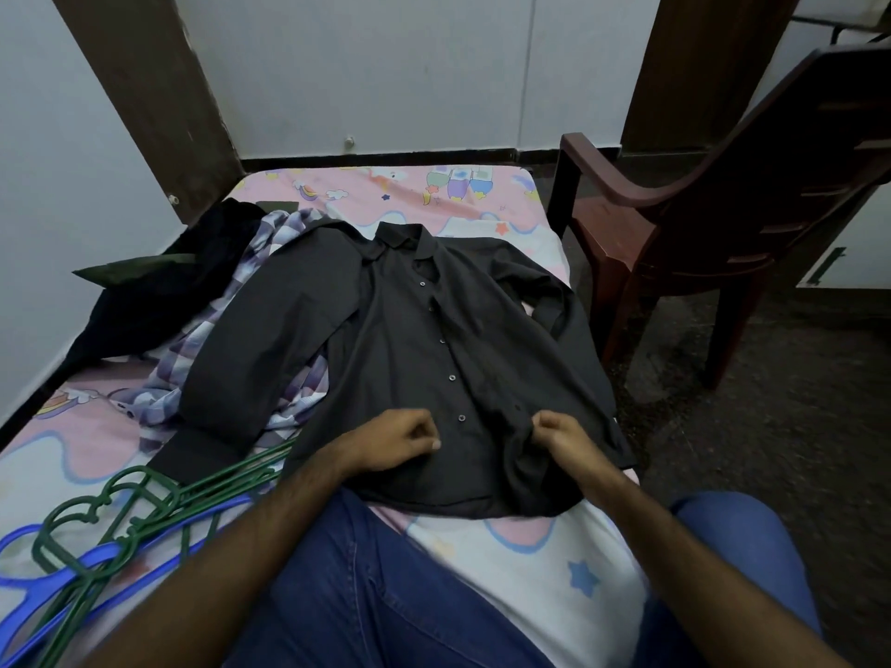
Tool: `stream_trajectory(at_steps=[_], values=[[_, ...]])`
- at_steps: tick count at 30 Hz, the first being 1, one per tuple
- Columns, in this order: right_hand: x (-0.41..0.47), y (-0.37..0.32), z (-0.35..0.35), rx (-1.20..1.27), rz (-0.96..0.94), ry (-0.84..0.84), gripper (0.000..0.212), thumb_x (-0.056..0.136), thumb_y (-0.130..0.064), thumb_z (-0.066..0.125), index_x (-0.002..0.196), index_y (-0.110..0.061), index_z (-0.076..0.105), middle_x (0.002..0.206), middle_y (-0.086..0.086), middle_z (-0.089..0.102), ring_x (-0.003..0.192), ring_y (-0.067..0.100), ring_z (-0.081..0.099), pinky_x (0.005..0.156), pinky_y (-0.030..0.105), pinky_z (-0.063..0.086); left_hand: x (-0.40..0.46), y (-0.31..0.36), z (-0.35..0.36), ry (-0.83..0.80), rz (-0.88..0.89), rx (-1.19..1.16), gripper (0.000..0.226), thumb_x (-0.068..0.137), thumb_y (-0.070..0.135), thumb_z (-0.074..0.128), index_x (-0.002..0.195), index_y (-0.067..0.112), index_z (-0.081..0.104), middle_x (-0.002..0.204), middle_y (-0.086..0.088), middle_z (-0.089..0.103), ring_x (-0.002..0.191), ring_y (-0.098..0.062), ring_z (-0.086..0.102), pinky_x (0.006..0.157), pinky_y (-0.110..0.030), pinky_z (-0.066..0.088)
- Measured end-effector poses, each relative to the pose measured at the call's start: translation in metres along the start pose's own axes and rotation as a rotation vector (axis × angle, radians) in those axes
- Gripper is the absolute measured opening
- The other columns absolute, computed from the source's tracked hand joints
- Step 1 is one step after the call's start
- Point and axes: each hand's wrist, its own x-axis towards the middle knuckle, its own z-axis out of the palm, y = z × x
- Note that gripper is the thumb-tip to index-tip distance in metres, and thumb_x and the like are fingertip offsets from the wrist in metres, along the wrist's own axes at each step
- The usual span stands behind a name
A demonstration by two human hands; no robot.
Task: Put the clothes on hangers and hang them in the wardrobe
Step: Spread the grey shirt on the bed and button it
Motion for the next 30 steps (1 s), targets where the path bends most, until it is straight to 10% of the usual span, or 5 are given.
stream_trajectory(at_steps=[5,10,18,25,30], values=[[0.008,-0.003,0.005,-0.536,-0.003,-0.099,0.016,0.084,-0.006,0.060,0.087,-0.022,0.060,0.089,-0.004,0.067,0.083,0.013,0.061,0.072,0.024,0.043,0.030,0.010,0.037,0.193,-0.010,-0.128,0.033,0.093,0.014,0.067,0.125,0.014,0.061,0.113,0.000,0.058,0.084,0.002,0.058,0.085,-0.009,0.044],[0.025,-0.020,-0.006,-0.823,0.050,-0.133,0.031,0.082,-0.015,0.058,0.112,-0.024,0.063,0.115,0.005,0.066,0.104,0.027,0.066,0.086,0.033,0.054,0.045,-0.001,0.053,0.291,-0.060,-0.102,0.036,0.092,0.014,0.068,0.127,0.015,0.060,0.113,0.002,0.049,0.079,-0.002,0.055,0.091,-0.026,0.050],[0.045,-0.027,0.019,-0.578,-0.019,-0.113,0.020,0.087,-0.035,0.078,0.096,-0.018,0.071,0.086,-0.008,0.068,0.075,0.003,0.061,0.058,0.006,0.039,0.063,0.006,0.060,0.380,-0.111,-0.008,0.024,0.087,0.026,0.072,0.108,0.020,0.063,0.100,0.007,0.056,0.087,-0.008,0.057,0.079,-0.024,0.047],[0.043,-0.027,0.002,0.224,0.233,-0.094,0.019,0.085,-0.016,0.080,0.075,-0.016,0.063,0.067,-0.003,0.062,0.056,0.005,0.056,0.056,0.019,0.049,0.067,0.002,0.073,0.518,-0.189,-0.096,0.013,0.078,0.015,0.078,0.083,0.018,0.066,0.084,0.005,0.064,0.076,-0.010,0.062,0.075,-0.033,0.052],[0.033,-0.034,-0.029,0.589,0.355,0.041,0.020,0.090,-0.025,0.073,0.102,-0.009,0.071,0.091,0.006,0.072,0.072,0.015,0.068,0.059,0.024,0.056,0.066,0.007,0.068,0.490,-0.299,-0.444,0.012,0.083,0.007,0.077,0.080,0.010,0.065,0.068,0.001,0.066,0.053,-0.006,0.062,0.048,-0.021,0.047]])
